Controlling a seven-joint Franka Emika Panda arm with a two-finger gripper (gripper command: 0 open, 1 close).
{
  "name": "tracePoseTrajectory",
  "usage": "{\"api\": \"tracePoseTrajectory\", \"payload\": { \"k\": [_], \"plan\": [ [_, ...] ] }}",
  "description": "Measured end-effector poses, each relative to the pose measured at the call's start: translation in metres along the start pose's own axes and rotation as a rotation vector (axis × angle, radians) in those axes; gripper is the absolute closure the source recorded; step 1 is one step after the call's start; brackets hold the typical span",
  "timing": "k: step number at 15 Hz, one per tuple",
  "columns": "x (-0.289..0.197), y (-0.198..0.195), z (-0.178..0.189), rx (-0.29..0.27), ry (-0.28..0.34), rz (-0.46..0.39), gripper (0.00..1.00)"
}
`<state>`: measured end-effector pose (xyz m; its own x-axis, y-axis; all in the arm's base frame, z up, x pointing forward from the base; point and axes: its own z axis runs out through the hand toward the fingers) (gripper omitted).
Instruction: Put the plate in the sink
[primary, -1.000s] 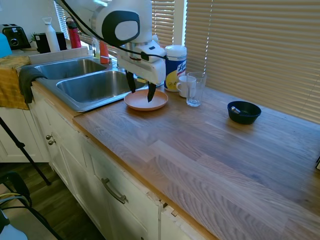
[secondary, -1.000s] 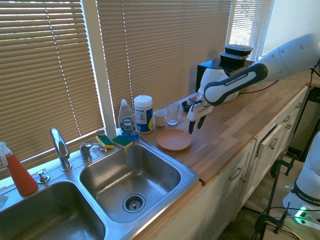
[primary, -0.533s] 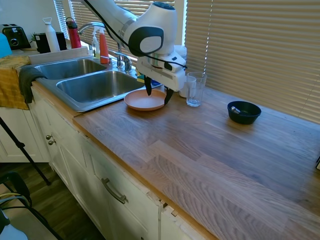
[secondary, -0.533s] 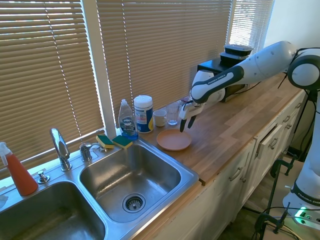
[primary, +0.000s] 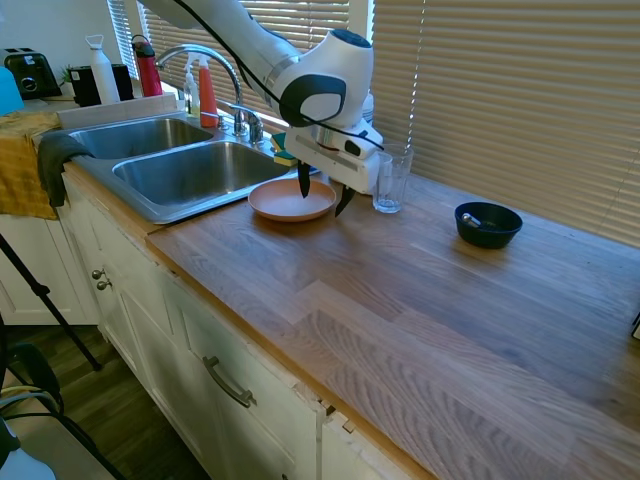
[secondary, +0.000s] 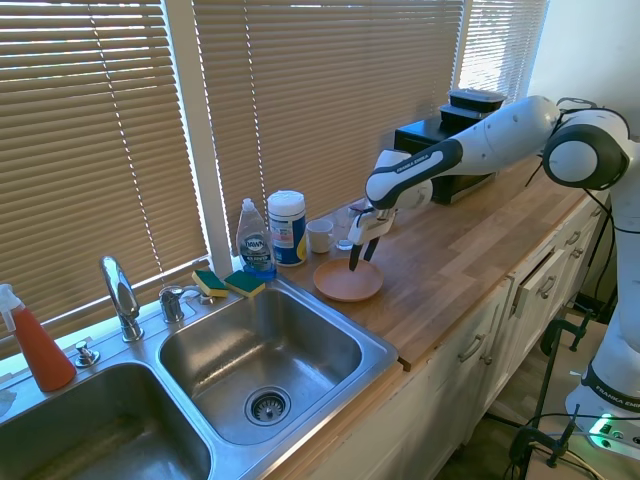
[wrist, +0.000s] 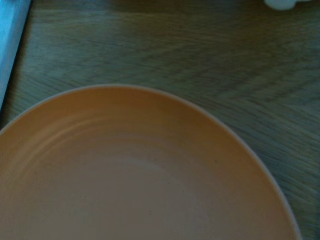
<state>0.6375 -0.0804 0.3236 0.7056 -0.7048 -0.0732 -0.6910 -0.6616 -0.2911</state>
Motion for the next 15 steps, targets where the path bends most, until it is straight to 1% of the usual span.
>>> {"api": "tracePoseTrajectory", "payload": {
  "k": [1, 4, 9, 15],
  "plan": [
    [0.0002, -0.0021, 0.0014, -0.002, -0.010, -0.008, 1.00],
    [-0.0021, -0.0063, 0.0048, -0.004, -0.028, -0.027, 1.00],
    [-0.0026, -0.0071, 0.0052, -0.001, -0.040, -0.039, 1.00],
    [0.0040, 0.0008, 0.0055, 0.016, -0.066, -0.021, 1.00]
  ]
}}
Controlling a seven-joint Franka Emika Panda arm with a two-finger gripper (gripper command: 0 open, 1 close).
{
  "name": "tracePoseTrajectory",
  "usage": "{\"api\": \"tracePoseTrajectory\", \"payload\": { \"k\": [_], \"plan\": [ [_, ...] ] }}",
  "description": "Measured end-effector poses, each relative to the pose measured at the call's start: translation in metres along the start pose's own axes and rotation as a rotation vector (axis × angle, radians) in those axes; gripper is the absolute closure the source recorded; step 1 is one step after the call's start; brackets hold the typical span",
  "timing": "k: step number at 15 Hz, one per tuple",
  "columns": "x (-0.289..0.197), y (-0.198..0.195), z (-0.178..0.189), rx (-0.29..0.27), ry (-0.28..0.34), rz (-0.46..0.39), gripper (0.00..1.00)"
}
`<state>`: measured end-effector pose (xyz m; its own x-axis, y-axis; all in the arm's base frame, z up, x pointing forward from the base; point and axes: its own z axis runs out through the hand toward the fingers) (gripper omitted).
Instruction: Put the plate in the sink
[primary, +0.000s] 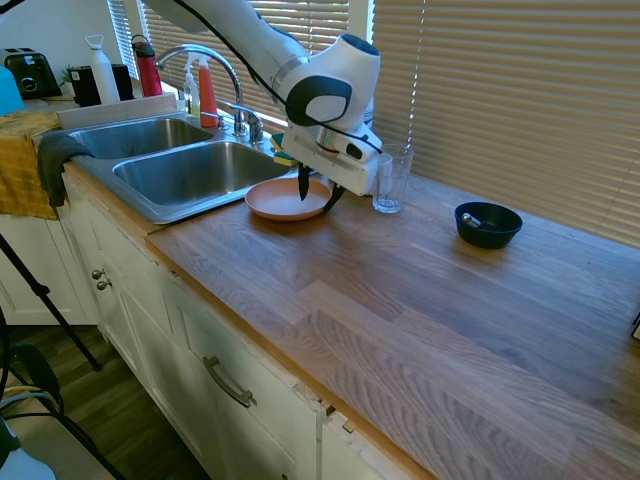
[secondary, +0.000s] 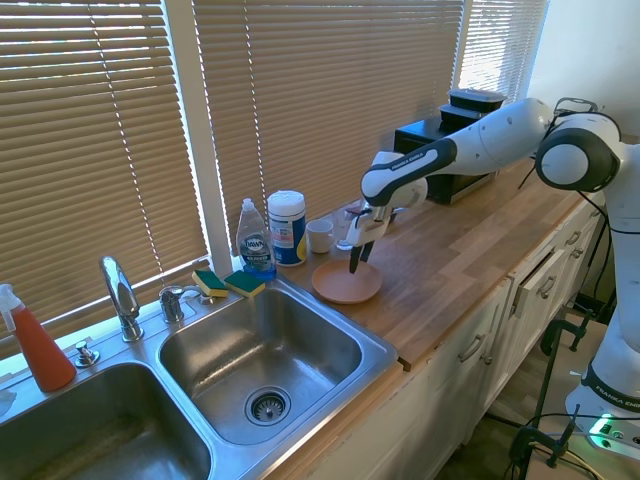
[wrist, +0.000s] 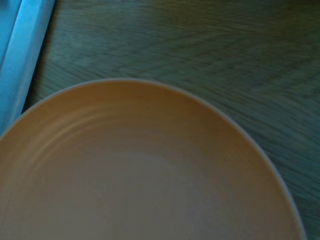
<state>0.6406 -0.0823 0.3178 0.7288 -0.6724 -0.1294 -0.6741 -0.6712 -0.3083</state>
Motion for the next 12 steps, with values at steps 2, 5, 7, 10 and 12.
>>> {"api": "tracePoseTrajectory", "payload": {
  "k": [2, 5, 7, 10, 12],
  "plan": [
    [0.0030, 0.0035, 0.0038, 0.002, -0.005, 0.000, 1.00],
    [0.0068, 0.0042, 0.0051, 0.005, -0.006, -0.002, 1.00],
    [0.0076, 0.0055, 0.0063, 0.006, -0.008, -0.003, 1.00],
    [0.0083, 0.0062, 0.0056, 0.019, -0.020, 0.000, 1.00],
    [0.0098, 0.0058, 0.0028, 0.017, -0.054, -0.001, 1.00]
  ]
}}
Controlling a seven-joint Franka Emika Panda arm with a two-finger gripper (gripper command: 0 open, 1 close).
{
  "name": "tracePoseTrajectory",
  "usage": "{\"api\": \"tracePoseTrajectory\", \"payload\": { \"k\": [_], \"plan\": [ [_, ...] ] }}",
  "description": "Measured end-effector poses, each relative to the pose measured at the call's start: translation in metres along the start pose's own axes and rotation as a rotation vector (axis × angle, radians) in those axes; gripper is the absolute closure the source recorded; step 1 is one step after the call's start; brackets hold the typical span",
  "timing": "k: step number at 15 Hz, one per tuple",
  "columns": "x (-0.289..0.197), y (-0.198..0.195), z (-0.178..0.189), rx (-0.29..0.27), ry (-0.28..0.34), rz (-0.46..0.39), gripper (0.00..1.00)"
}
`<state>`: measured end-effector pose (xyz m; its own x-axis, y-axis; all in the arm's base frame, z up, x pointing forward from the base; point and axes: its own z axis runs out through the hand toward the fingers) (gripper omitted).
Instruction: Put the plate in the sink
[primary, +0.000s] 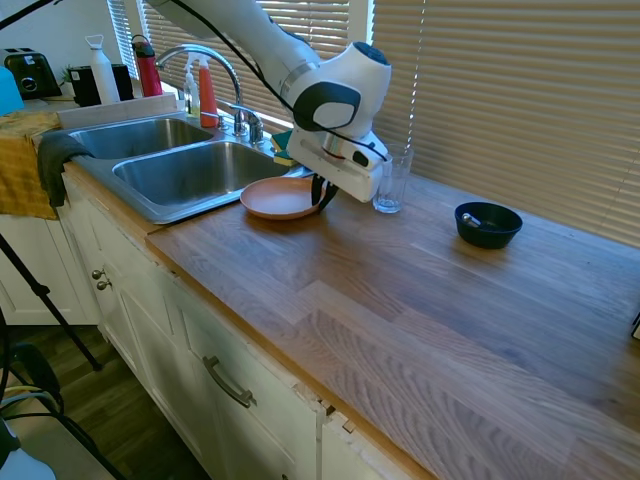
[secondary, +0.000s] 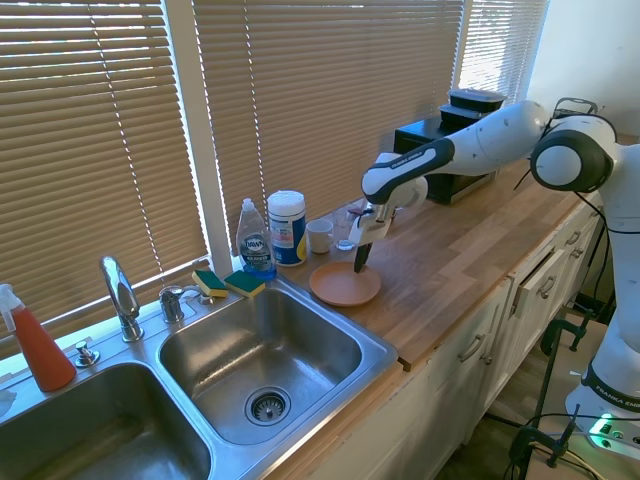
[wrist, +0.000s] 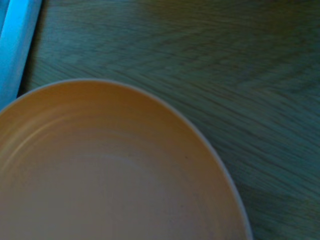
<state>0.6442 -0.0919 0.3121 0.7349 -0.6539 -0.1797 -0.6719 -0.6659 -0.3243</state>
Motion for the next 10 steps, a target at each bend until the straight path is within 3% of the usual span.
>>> {"api": "tracePoseTrajectory", "payload": {
  "k": [4, 10],
  "plan": [
    [0.005, -0.005, 0.005, -0.006, -0.056, -0.010, 1.00],
    [-0.015, -0.032, -0.014, 0.065, -0.101, -0.048, 1.00]
  ]
}}
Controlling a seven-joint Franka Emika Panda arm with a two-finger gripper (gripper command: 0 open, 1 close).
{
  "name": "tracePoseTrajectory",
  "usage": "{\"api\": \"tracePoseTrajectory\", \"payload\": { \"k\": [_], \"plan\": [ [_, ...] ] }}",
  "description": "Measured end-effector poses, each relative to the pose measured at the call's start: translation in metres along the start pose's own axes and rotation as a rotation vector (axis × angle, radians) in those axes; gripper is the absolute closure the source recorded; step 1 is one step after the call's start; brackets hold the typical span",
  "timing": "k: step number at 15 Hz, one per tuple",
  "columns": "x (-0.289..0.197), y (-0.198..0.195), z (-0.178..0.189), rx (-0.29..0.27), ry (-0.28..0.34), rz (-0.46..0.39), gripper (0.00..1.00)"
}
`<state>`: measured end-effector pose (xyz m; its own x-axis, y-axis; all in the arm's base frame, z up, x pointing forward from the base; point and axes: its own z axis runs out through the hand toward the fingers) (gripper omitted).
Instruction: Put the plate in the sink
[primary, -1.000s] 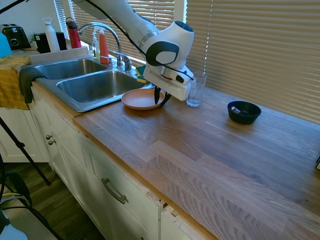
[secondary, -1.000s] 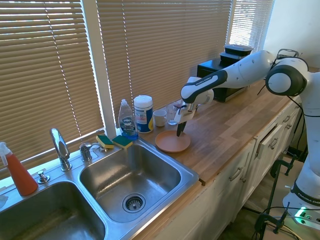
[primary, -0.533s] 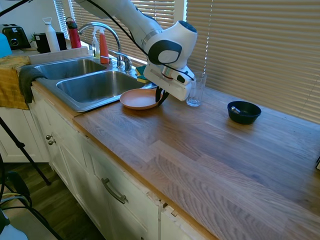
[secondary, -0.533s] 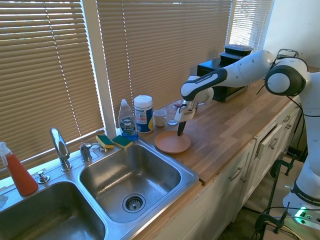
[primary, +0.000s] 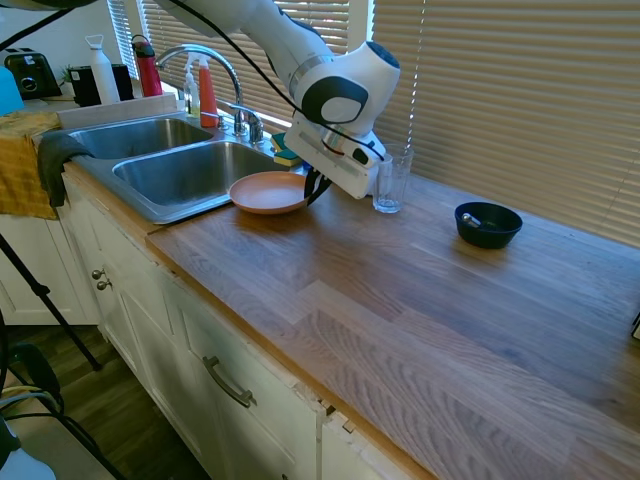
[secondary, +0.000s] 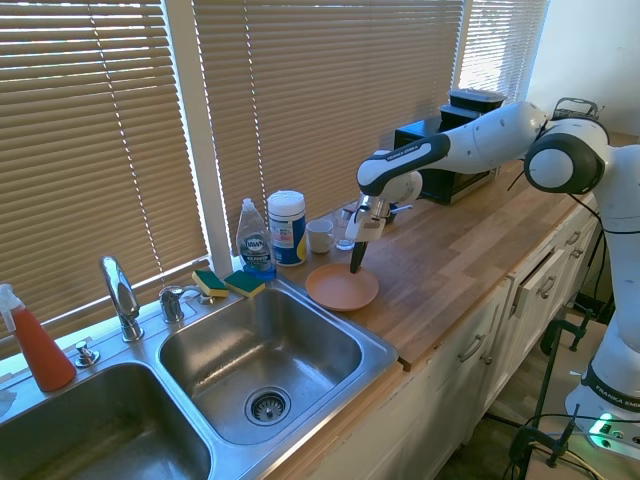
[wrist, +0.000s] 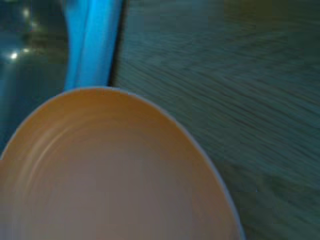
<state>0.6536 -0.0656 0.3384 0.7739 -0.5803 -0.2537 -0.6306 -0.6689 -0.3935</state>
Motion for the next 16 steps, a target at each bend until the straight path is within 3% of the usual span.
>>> {"api": "tracePoseTrajectory", "payload": {
  "k": [3, 8, 10, 13, 16],
  "plan": [
    [-0.030, -0.037, -0.008, 0.008, -0.014, -0.019, 1.00],
    [-0.086, -0.100, 0.011, -0.017, -0.027, -0.024, 1.00],
    [-0.092, -0.106, 0.015, -0.023, -0.027, -0.041, 1.00],
    [-0.127, -0.145, 0.039, -0.036, -0.006, -0.114, 1.00],
    [-0.162, -0.194, 0.084, -0.099, 0.029, -0.164, 1.00]
  ]
}}
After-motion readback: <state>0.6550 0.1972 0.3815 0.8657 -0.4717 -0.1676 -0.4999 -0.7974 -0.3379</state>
